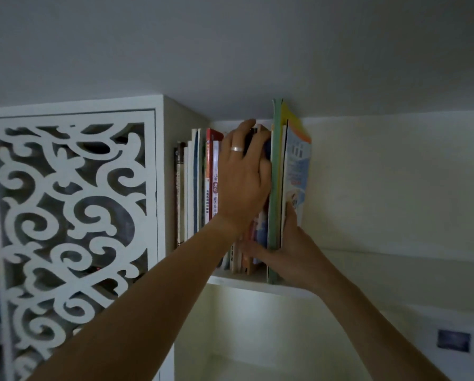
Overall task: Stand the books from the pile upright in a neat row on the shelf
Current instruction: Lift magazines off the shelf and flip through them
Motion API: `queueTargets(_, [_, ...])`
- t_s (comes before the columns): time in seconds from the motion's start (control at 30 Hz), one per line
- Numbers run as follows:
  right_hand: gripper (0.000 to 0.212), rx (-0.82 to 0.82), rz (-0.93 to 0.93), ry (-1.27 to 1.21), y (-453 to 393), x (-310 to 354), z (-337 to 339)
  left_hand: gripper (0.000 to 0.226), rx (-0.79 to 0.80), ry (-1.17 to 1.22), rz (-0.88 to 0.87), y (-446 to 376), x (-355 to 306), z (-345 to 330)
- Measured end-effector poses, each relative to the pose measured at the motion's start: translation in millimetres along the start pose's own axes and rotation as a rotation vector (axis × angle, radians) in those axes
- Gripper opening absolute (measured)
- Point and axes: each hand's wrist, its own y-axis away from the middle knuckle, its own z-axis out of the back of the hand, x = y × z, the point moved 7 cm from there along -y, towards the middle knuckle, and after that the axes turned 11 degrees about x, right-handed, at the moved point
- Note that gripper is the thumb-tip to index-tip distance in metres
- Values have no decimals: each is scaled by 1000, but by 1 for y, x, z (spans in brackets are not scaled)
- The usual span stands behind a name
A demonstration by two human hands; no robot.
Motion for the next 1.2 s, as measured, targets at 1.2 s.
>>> queueTargets(1.2, [150,41,25,121,4,-27,1,60,151,-136,-109,83,-9,-21])
